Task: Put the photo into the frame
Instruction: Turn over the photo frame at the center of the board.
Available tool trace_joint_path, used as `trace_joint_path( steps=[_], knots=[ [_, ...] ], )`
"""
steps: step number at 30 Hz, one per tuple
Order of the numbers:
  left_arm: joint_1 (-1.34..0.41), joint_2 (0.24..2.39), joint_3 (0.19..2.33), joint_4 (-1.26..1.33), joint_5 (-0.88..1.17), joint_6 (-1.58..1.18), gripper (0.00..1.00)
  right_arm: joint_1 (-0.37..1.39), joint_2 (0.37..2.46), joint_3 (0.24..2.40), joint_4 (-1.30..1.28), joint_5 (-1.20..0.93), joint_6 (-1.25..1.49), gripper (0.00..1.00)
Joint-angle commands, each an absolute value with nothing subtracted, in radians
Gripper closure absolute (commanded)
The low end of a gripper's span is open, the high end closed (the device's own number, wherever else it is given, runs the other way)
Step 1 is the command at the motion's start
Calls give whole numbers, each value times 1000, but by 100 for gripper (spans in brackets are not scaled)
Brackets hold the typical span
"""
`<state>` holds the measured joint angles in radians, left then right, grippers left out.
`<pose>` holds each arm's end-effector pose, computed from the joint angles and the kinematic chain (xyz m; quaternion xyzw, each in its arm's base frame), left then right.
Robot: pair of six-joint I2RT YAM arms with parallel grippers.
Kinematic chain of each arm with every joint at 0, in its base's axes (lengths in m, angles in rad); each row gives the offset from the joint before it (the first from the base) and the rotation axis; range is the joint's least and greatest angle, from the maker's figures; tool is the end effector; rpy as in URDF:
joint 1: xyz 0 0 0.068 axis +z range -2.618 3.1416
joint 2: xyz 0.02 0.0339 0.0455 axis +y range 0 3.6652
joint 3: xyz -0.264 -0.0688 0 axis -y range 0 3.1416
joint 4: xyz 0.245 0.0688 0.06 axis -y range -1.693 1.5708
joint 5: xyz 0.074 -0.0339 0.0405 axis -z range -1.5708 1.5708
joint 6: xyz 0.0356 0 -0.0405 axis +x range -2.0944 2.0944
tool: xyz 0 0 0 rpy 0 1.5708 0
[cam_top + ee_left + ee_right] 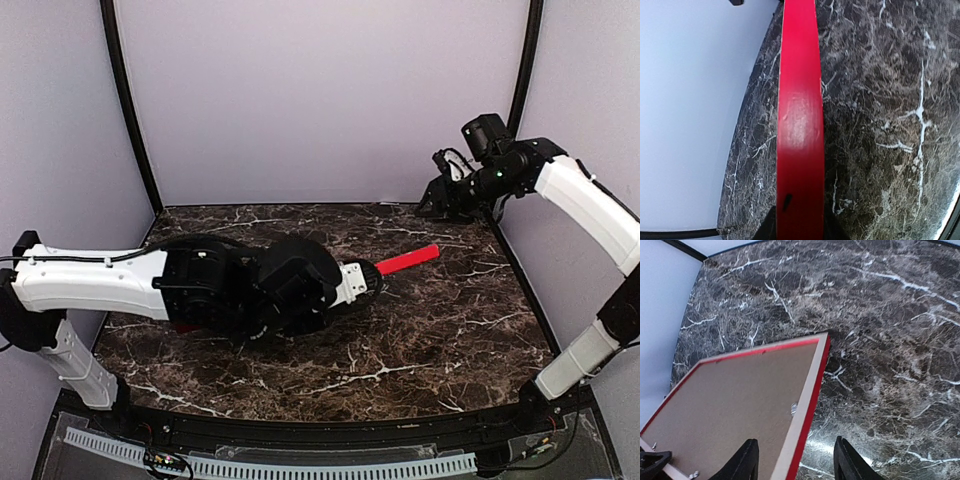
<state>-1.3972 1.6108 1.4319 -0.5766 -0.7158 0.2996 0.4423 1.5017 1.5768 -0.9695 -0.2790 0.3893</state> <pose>0.0845 -0.3464 0.3236 0.5533 0.6727 0.0807 0.4846 0.2754 0.1413 0.3707 -0.0709 0.9326 0.2527 0.2476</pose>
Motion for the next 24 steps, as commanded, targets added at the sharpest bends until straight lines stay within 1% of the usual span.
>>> trace_joint_path(
  steps=[1,4,9,12,14,15,18,19,24],
  knots=[
    [-1366,1490,1610,-624,-675,283,100,399,1455,1648,-996,-232,370,48],
    [-1293,1483,1738,-682,-560,235,100,372,1444,1682,-999,-226,363,47],
    [-1145,1491,1863,-753,-274,135,100,356,1424,1702,-987,-225,352,46],
    [-1008,1488,1875,-741,-111,71,100,356,1413,1672,-957,-252,346,46],
    [-929,1488,1872,-723,76,25,100,356,1400,1648,-930,-275,329,45],
    [-906,1495,1877,-718,118,16,100,356,1393,1643,-920,-287,315,45],
    [-789,1527,1904,-750,314,5,100,356,1367,1628,-880,-339,271,42],
    [-746,1548,1917,-759,351,5,100,357,1358,1621,-869,-358,256,41],
    [-629,1639,1969,-830,665,24,100,359,1349,1582,-830,-437,217,37]
  ],
)
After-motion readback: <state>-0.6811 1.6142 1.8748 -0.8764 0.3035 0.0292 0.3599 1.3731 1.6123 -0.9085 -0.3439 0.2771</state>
